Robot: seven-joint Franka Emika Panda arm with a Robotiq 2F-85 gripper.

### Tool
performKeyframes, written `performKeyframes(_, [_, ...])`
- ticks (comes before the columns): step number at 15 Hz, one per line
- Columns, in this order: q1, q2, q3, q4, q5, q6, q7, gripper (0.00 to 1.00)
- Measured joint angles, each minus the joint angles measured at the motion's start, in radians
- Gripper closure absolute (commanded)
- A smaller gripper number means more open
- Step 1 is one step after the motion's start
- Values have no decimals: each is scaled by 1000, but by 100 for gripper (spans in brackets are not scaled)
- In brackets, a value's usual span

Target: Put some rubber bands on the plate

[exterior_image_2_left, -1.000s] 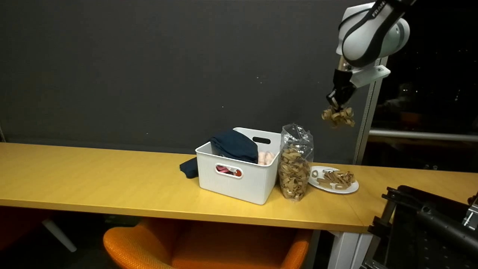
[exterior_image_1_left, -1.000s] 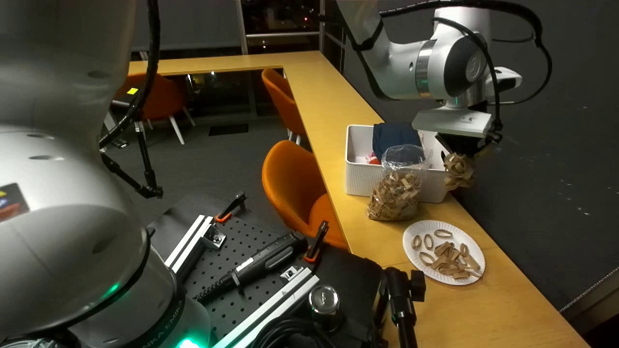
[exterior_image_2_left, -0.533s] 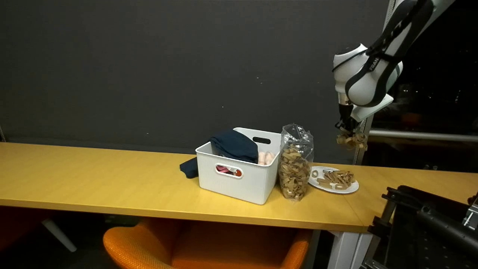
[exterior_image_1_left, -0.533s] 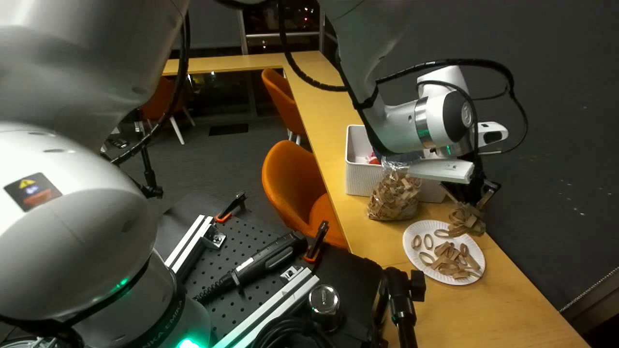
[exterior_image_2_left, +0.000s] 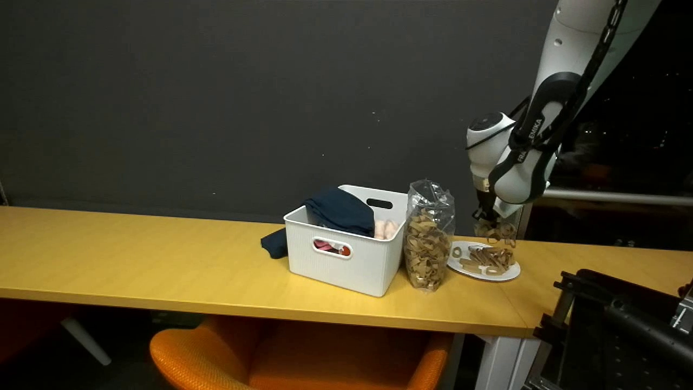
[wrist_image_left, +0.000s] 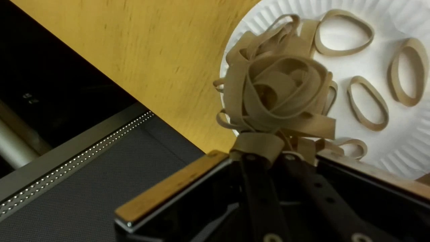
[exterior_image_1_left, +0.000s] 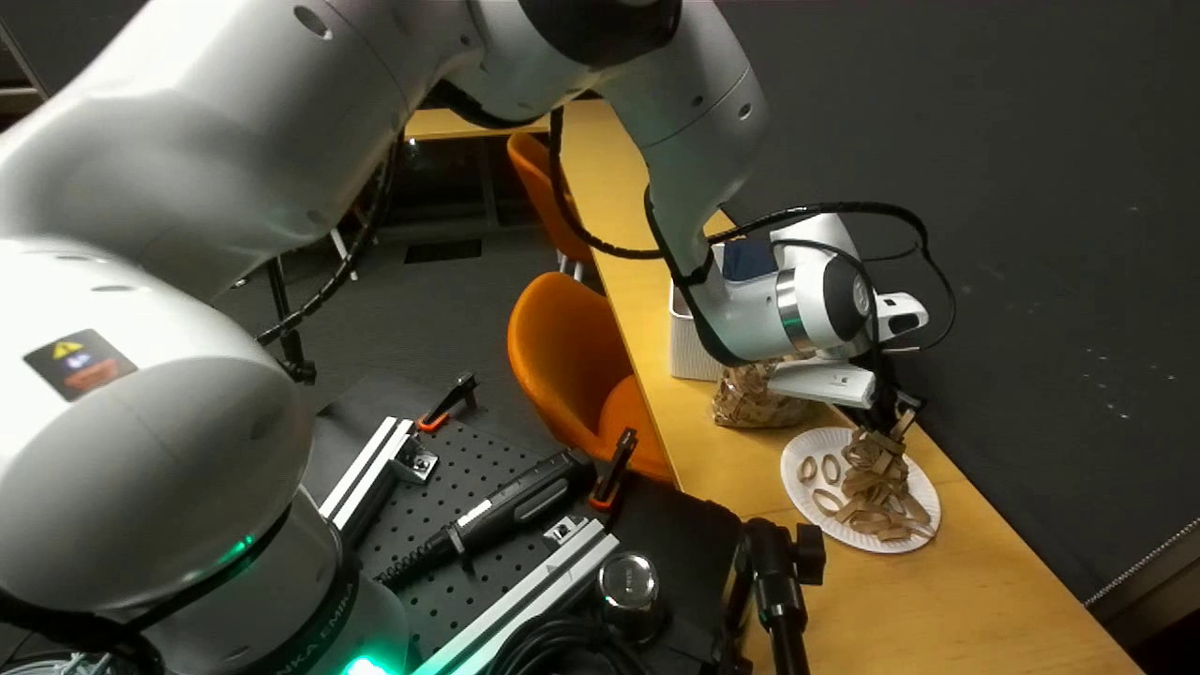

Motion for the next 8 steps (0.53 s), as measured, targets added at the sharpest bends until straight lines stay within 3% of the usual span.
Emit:
performKeyframes(3, [0, 52, -3, 32, 43, 47, -6, 56])
performKeyframes(8, [0, 85, -9, 58, 116, 77, -30, 21])
